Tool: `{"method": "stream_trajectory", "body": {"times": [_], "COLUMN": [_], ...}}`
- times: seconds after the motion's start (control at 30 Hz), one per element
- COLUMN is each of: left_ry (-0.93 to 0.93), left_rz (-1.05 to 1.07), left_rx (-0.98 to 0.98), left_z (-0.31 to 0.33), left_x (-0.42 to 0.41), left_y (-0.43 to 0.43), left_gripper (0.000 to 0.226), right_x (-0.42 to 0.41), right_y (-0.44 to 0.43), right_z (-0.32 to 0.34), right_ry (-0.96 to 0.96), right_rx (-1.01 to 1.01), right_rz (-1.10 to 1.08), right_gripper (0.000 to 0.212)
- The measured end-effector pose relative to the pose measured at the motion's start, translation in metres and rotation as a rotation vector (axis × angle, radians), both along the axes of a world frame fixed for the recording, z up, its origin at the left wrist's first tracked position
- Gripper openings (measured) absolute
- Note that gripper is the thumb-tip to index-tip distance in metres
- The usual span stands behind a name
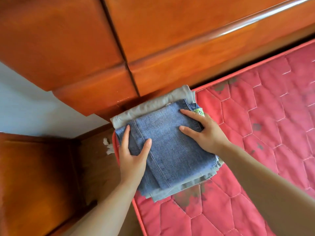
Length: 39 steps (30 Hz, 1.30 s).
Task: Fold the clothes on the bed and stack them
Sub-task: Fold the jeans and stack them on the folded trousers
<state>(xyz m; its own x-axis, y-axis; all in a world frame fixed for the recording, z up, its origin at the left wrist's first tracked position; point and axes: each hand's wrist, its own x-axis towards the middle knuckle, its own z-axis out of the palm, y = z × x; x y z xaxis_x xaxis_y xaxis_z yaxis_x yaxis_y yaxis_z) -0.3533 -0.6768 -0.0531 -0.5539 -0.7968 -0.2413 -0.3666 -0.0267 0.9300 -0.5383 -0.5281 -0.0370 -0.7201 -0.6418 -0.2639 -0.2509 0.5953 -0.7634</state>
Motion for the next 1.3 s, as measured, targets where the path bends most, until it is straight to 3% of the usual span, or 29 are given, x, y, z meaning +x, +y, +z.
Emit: {"method": "stream_trajectory", "body": {"times": [0.17,0.3,0.4,0.57,0.97,1.3], "left_ry": [-0.286,-0.496,-0.459,-0.547,-0.573,-0.358], "left_rz": [-0.138,-0.169,-0.338,-0.656,-0.920,-1.226], "left_rx": [0.021,-0.476,-0.753,-0.743,-0.867,-0.962], "left_z": [-0.015,0.000,0.007,0.003,0.078,0.162], "left_x": [0.005,0.001,-0.003,0.001,0.046,0.135], "left_y": [0.003,0.003,0.004,0.011,0.018,0.112], "left_gripper": [0.074,0.076,0.068,0.061,0.069,0.071], "right_x": [0.006,0.009,0.027,0.053,0.140,0.313], "right_y": [0.005,0.003,0.001,0.015,0.065,0.191], "right_z": [-0.022,-0.010,0.001,-0.007,0.066,0.144], "right_ry": [-0.017,0.229,0.496,0.490,0.276,0.280], "right_rx": [0.152,0.257,0.200,0.242,0.285,0.365], "right_rz": [0.024,0.051,0.118,0.251,-0.065,-0.428], "right_gripper": [0.053,0.061,0.056,0.052,0.064,0.064]}}
